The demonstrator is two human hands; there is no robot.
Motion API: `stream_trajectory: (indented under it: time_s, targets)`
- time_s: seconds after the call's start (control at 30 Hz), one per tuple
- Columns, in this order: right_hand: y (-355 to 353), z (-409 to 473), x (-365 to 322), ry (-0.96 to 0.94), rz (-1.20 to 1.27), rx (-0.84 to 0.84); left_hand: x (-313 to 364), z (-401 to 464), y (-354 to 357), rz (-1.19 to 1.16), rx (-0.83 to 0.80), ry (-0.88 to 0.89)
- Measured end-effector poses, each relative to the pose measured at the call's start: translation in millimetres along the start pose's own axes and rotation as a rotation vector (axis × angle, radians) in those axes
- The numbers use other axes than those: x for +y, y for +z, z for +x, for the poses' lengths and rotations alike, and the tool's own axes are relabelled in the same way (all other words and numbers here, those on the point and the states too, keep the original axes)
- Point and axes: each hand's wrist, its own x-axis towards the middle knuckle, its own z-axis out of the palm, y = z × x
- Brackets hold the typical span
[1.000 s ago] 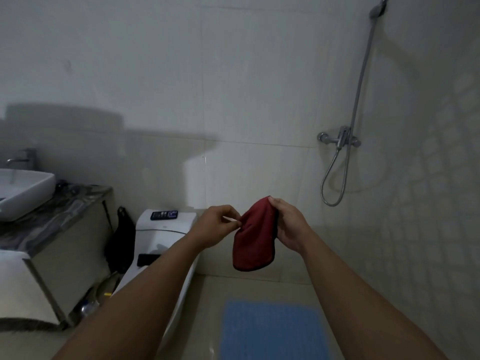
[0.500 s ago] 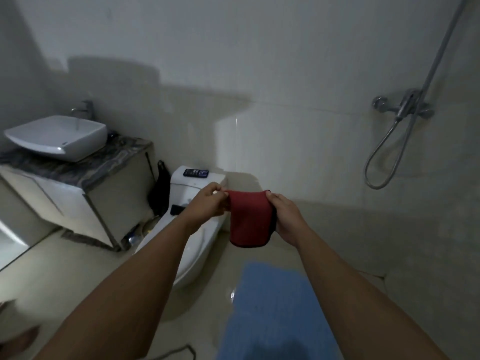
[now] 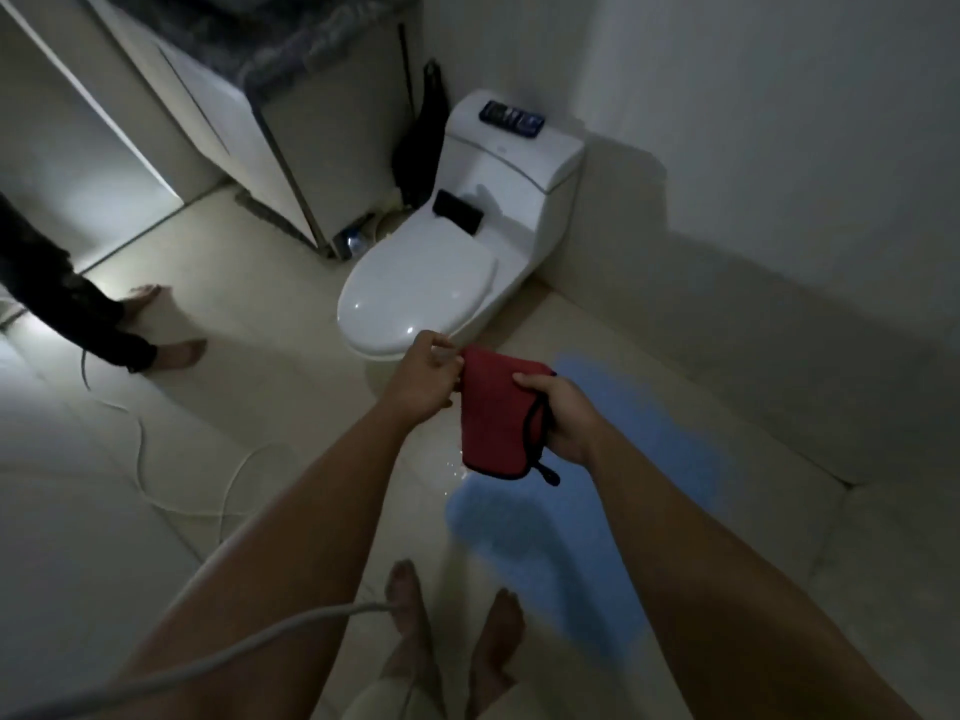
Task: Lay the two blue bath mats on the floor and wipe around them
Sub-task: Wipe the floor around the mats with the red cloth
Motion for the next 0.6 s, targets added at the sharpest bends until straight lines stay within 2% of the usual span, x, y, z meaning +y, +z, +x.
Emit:
stream_trajectory:
  time_s: [0.1,0.2,0.33,0.4,0.5,0.6]
  targets:
    - [-9.1,45.5,48.0,0.102,0.101,0.077,-76.6,22.9,11.6,0.120,0.025,-0.097]
    - [-35.0,103.0,123.3,0.189,0.226,0.109,-177.7,44.7,39.7,0.162,-0.065,-0.262]
    - [-86.9,235.9,246.0,0.266,0.362,0.171,-345.3,123.6,99.2,0.200,-0.178,-0.402]
    - [-110.3,298.0,288.2,0.305,0.404,0.186,-411.3,163.1,123.6,0.240,-0.202,-0.404]
    - [-153.0,420.8,334.0,0.206,0.270,0.322,-519.6,232.7,163.6,0.350,-0.171,-0.368]
    - [-192.7,547.0,332.0,0.045,-0.009,0.404,-601.2,298.8,192.8,0.584,-0.125,-0.296]
